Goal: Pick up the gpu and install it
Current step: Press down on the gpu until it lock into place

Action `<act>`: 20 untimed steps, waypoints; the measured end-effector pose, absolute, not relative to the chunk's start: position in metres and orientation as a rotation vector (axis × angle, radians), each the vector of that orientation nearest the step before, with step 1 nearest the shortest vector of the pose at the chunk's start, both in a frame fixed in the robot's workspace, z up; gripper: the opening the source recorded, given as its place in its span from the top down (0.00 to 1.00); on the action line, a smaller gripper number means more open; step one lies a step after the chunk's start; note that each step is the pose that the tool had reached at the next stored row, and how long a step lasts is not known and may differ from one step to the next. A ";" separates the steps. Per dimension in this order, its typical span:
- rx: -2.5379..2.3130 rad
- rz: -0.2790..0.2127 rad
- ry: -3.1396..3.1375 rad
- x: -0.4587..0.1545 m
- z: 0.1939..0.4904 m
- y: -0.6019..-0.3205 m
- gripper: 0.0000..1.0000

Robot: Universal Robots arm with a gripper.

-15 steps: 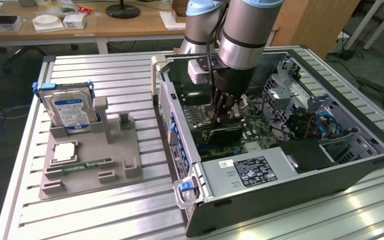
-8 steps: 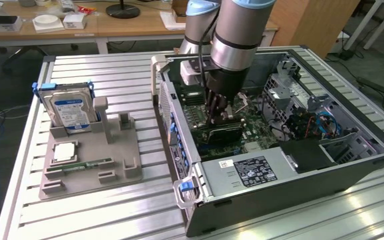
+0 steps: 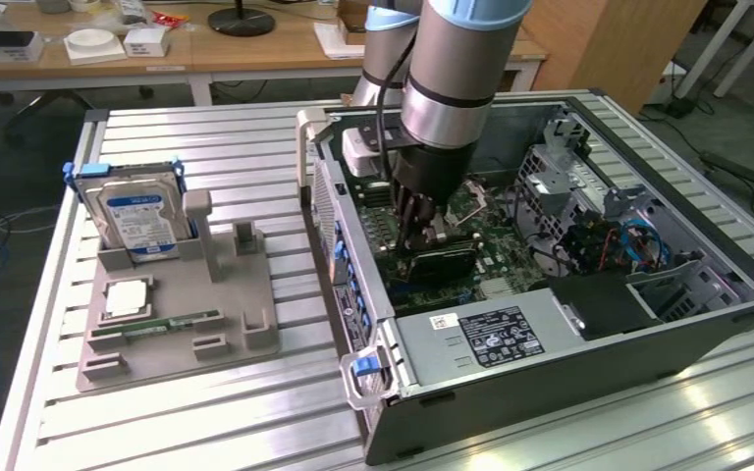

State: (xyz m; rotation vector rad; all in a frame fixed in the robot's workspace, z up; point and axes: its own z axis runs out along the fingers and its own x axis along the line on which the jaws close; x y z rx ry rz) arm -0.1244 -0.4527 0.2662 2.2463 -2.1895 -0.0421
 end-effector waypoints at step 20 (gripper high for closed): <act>2.246 -0.042 -2.190 -0.125 0.282 -0.453 0.90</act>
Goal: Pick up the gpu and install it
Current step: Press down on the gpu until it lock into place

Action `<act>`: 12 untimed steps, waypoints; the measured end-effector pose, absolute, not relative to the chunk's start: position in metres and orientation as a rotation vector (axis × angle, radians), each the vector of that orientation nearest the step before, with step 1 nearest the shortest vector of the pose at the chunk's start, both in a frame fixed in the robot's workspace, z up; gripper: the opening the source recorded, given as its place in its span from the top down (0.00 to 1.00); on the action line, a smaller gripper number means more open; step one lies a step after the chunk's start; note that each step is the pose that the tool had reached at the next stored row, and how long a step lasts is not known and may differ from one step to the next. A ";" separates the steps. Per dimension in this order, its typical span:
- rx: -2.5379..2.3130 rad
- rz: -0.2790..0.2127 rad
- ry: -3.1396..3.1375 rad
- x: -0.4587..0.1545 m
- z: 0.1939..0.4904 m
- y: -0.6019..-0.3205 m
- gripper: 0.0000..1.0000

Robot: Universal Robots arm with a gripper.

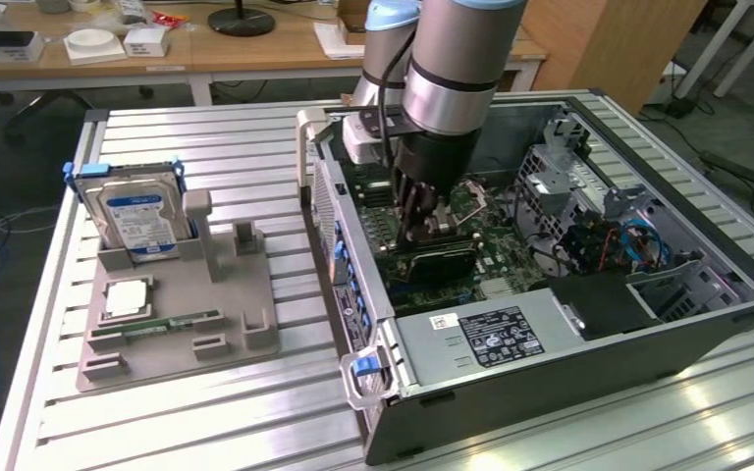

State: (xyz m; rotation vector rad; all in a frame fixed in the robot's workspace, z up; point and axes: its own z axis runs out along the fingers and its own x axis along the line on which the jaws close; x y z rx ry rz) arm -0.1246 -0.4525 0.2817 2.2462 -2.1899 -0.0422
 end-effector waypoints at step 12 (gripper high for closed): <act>2.241 -0.053 -2.185 -0.137 0.282 -0.453 0.90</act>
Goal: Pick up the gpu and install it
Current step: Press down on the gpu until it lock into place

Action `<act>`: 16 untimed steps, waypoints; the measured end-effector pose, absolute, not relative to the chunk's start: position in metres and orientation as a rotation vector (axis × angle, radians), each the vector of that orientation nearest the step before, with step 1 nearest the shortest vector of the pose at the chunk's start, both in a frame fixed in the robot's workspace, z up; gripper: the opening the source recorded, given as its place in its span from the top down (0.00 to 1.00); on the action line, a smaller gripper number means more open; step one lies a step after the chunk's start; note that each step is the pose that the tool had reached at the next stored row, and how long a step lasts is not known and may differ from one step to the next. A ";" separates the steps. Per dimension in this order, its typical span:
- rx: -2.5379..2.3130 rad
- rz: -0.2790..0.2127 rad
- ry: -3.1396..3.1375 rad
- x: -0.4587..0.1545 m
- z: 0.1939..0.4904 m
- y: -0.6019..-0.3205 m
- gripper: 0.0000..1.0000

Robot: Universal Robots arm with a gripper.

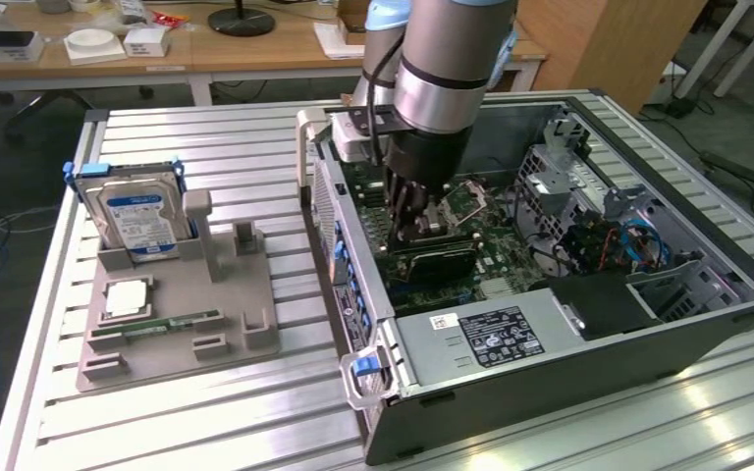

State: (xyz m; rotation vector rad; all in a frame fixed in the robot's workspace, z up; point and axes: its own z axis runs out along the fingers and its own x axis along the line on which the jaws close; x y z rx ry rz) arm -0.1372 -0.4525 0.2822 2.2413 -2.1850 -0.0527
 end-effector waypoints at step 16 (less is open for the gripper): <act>2.238 -0.047 -2.182 -0.163 0.281 -0.431 0.90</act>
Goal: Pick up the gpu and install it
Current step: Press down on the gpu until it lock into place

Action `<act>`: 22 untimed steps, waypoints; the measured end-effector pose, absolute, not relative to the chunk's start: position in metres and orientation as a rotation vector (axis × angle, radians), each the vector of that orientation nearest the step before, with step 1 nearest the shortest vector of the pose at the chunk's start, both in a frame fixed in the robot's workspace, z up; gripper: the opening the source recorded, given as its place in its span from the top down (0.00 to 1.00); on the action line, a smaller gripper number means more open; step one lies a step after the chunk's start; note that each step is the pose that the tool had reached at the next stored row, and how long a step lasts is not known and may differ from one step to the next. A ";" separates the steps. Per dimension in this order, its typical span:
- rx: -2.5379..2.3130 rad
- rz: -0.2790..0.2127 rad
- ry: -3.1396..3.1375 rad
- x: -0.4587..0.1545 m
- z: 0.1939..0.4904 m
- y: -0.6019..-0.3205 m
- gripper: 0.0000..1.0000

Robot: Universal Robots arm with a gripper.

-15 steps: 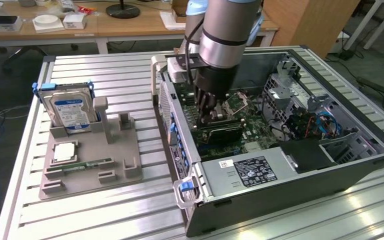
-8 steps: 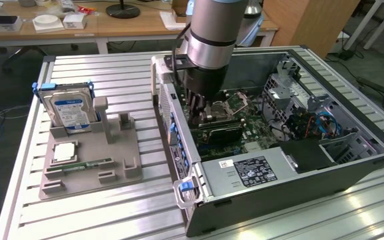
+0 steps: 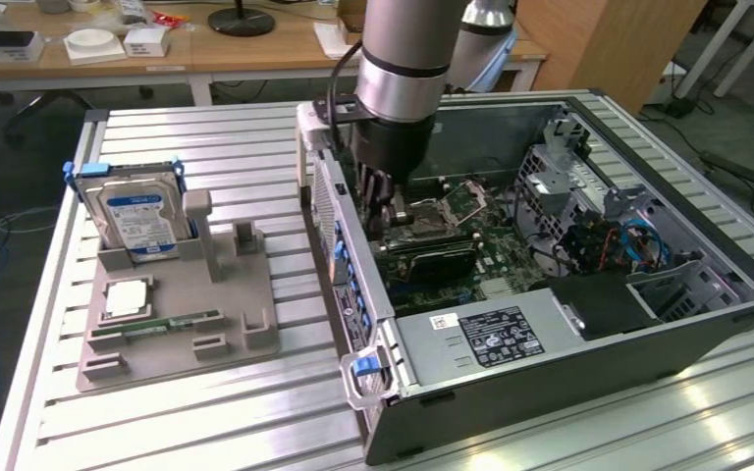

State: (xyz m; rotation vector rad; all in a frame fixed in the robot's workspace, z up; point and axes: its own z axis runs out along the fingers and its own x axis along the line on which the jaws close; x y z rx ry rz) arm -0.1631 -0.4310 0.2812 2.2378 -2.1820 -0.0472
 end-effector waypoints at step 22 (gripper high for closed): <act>2.238 -0.047 -2.182 -0.165 0.279 -0.429 0.90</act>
